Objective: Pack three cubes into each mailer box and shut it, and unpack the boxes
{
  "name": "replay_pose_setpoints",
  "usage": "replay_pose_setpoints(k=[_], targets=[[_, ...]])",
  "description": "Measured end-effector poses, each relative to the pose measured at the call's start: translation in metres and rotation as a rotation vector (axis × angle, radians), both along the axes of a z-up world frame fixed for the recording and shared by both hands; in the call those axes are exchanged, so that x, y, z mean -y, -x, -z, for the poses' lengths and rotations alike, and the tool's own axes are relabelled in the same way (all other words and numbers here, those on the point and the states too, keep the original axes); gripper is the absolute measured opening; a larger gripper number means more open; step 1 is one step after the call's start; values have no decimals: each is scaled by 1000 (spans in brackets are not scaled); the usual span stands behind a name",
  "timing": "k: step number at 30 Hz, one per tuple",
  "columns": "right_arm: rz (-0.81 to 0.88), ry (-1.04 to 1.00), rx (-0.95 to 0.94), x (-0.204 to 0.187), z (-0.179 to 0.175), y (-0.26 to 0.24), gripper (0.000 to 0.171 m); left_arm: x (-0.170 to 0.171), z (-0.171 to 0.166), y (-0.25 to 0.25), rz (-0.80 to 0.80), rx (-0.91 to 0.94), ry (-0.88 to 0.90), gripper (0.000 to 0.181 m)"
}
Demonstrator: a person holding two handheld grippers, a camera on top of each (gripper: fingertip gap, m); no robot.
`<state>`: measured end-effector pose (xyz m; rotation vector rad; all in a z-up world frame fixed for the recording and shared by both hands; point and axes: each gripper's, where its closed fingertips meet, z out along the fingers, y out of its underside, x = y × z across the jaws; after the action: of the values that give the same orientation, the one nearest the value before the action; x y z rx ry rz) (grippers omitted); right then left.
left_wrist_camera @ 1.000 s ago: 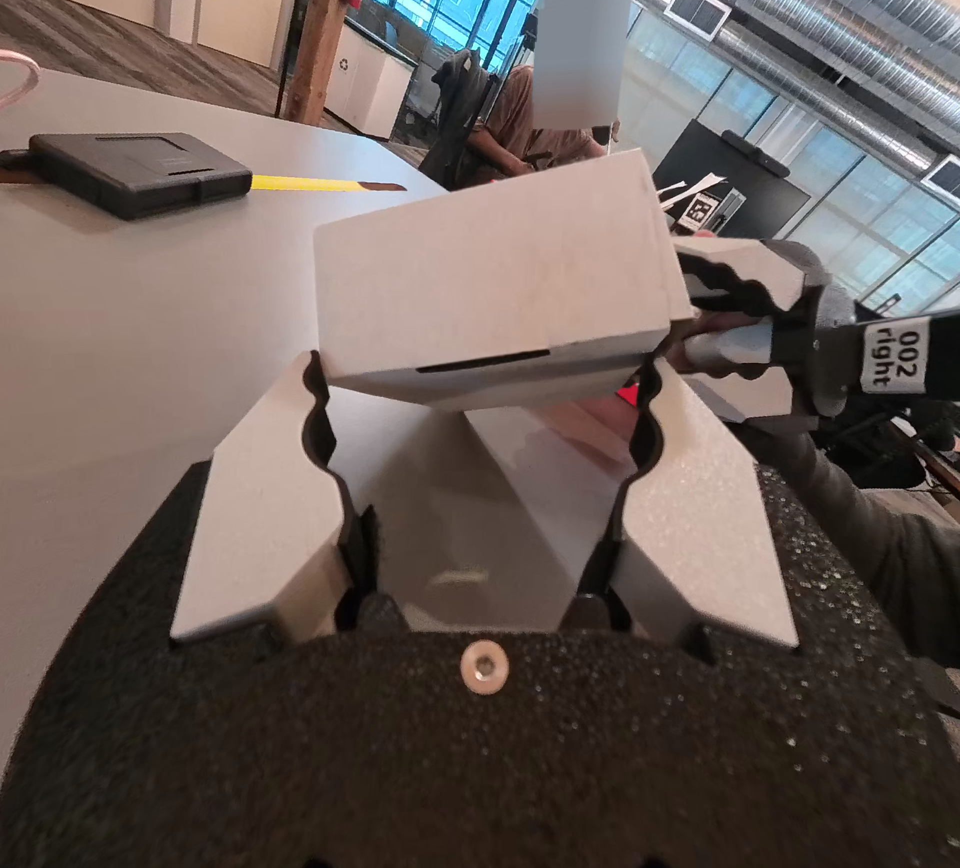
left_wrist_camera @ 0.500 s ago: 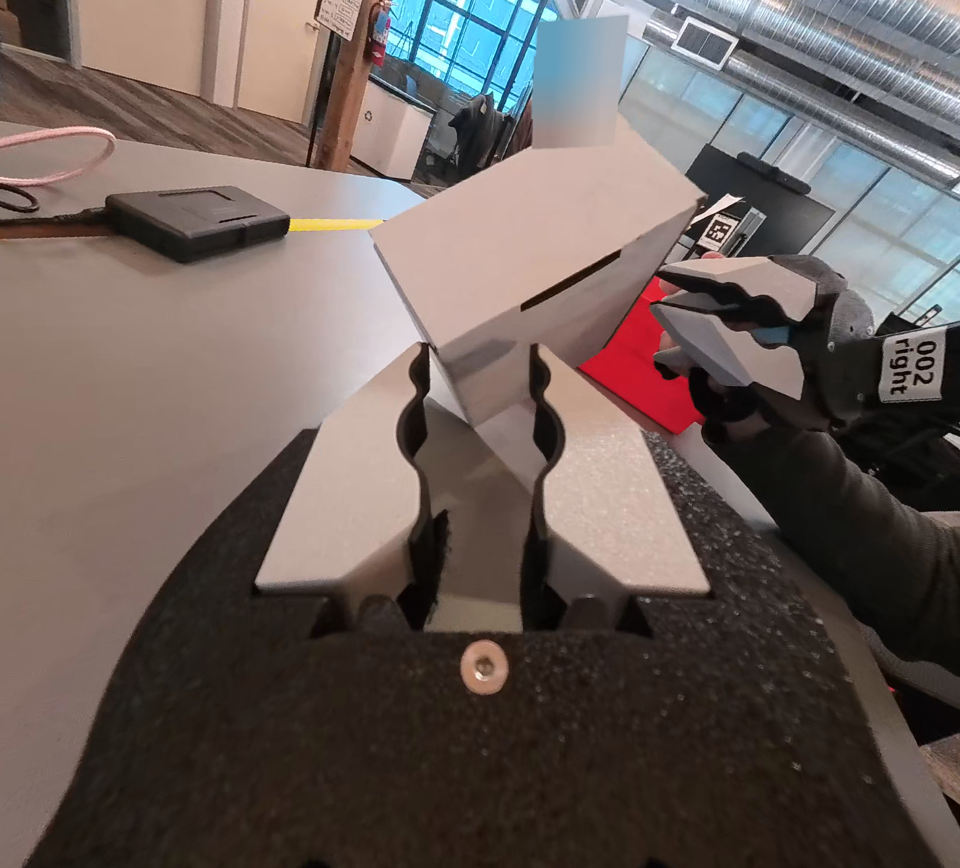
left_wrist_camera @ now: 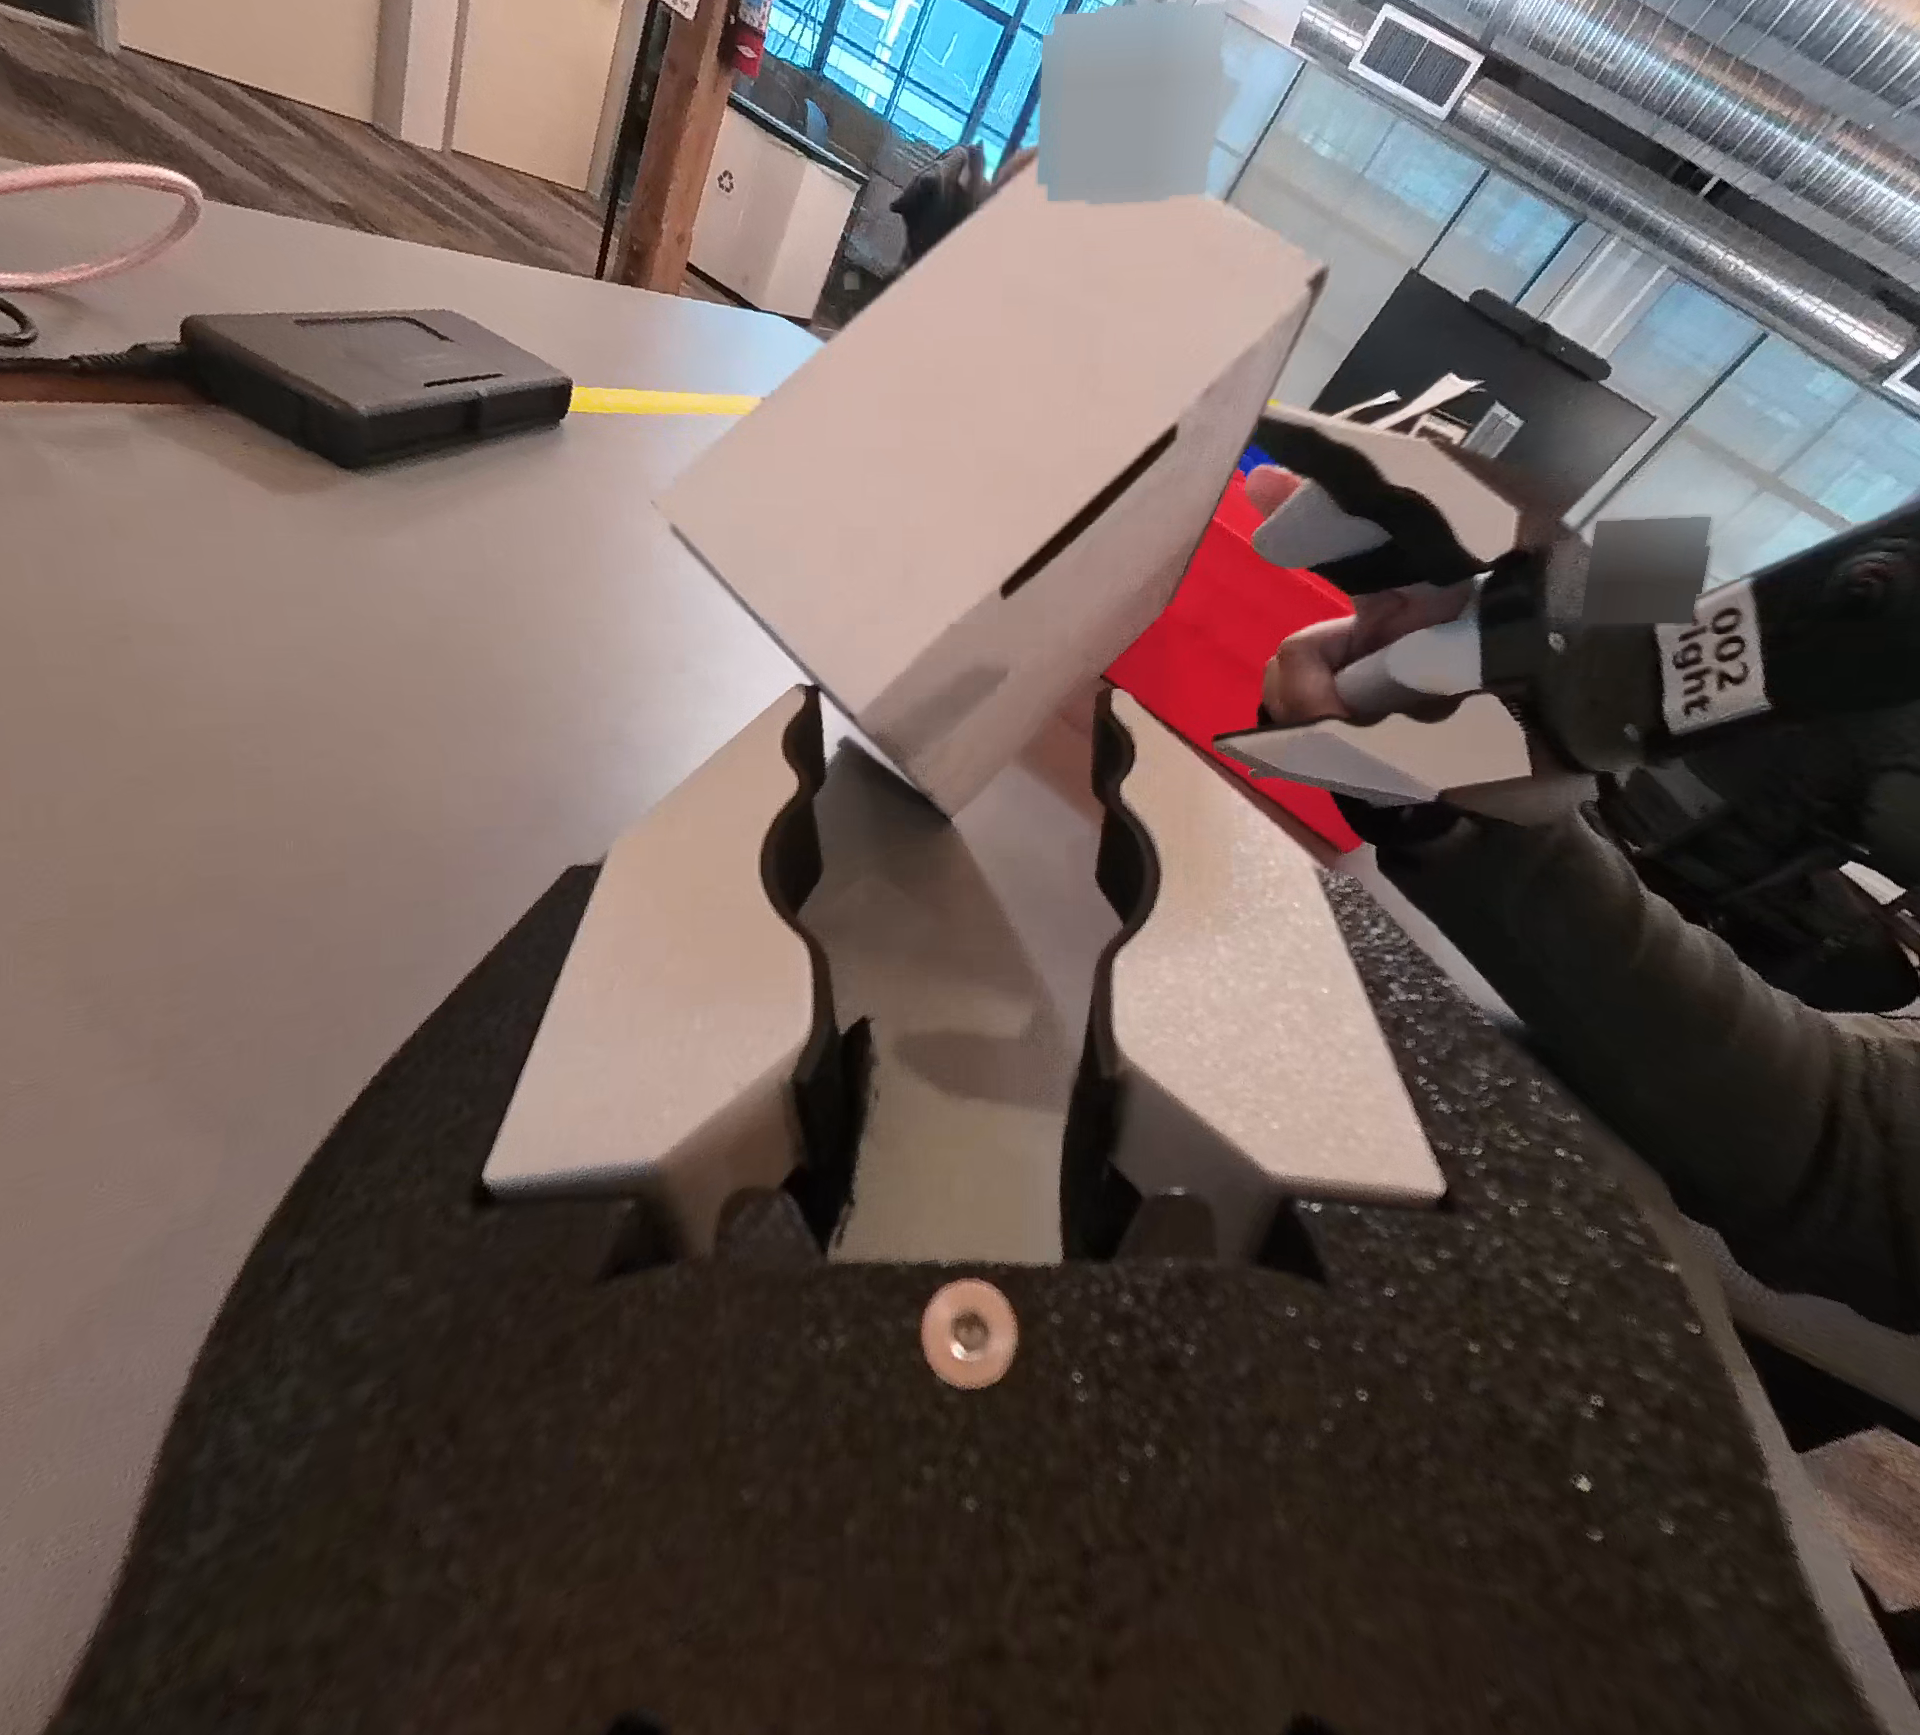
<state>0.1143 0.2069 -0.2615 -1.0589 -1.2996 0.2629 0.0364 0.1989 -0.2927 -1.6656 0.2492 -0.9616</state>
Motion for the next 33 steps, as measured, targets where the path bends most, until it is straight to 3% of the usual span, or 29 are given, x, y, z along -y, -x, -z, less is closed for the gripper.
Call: replay_pose_setpoints(k=[7,10,12,15,18,23,27,33], targets=[[-82,58,-10,-14,-10,3,93,0,3,-1,21,-1,12,50],[-140,207,70,-38,-10,14,112,0,4,-2,30,2,20,50],[-161,321,146,-50,-2,22,116,1,4,-2,34,0,22,50],[-121,430,233,-62,16,27,104,3,6,-2,46,-15,26,47],[-83,399,203,-56,20,29,87,1,9,1,23,-21,38,51],[53,307,57,-39,10,19,70,1,11,-7,49,-21,51,81],[168,311,-69,-27,5,9,64,1,25,-21,88,11,174,126],[163,351,-130,-12,5,16,63,-5,6,-16,1,87,77,139]])
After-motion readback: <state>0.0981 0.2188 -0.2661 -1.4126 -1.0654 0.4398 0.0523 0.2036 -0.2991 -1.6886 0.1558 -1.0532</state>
